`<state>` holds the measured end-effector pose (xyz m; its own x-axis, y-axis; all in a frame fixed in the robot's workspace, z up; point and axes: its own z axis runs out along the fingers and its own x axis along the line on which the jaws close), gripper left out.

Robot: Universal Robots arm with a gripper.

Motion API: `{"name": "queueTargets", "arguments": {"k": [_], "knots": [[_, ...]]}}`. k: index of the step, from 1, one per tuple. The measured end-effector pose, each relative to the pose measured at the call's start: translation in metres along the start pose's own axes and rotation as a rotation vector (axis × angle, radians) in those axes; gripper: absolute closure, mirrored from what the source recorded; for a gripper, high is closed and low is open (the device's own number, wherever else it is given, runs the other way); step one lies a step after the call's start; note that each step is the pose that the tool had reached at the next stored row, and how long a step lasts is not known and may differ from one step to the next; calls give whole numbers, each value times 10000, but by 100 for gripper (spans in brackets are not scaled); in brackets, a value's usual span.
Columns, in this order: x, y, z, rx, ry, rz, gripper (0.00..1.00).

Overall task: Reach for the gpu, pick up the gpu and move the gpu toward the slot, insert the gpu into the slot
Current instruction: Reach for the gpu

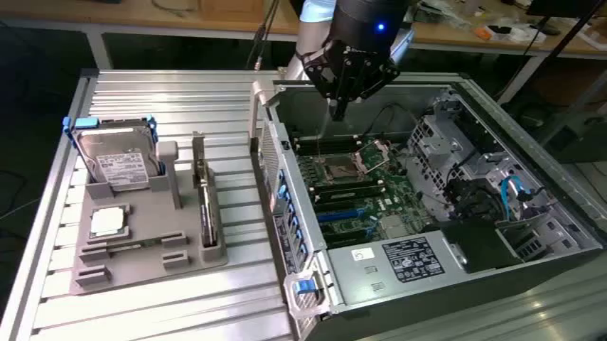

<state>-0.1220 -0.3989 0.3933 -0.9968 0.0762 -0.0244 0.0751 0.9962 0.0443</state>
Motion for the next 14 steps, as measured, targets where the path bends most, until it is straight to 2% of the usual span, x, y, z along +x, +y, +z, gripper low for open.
{"name": "queueTargets", "arguments": {"k": [14], "knots": [[303, -23, -8, 0, -1, 1, 89]]}}
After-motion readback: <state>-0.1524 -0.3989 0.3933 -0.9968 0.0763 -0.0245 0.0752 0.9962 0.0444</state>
